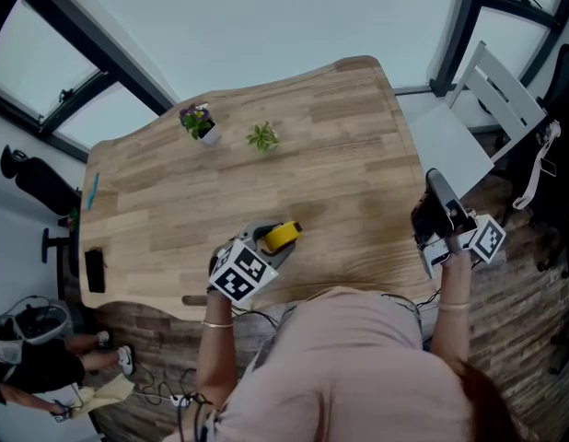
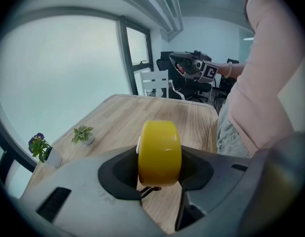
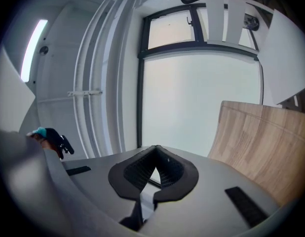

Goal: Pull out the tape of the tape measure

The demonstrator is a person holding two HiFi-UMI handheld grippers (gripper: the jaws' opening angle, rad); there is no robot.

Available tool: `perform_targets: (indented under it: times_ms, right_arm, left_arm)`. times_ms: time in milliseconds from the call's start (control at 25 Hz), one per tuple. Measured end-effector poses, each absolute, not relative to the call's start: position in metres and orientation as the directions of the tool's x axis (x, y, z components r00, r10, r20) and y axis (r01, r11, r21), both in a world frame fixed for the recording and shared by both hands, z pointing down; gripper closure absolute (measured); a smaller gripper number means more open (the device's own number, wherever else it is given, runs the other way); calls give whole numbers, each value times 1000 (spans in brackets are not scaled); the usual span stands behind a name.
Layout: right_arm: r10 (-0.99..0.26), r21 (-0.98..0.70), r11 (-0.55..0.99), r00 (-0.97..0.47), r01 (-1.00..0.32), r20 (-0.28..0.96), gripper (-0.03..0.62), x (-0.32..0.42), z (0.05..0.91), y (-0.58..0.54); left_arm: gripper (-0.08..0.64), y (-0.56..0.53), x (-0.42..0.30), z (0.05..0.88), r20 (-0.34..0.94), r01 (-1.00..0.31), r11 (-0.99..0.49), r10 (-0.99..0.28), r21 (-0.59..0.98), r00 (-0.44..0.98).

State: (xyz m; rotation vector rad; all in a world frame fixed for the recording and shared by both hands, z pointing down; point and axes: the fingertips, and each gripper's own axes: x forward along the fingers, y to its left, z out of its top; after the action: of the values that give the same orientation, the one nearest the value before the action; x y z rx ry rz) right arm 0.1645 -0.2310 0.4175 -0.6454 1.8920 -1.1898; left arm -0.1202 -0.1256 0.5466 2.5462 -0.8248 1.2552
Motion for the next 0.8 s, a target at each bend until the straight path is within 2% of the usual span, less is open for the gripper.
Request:
perform_targets:
  times_ms: [360,600,800]
  right_arm:
    - [-747,-866,452,-622,-216,-235,594,145,424,-232]
    - [-750,-779,495,-642,-384,-160,594,134,424,-232]
    - [-751,-758,489,-650,-432,-115,594,128,430,-233]
  left_arm:
    - [388,-128,-132,536,757,-610,-790,-438,-66,486]
    - [388,-132,-140,530,738,-649,-757,-476,-68,478]
    - [388,-136,-141,529,727,-671,-738,-496,-65,475]
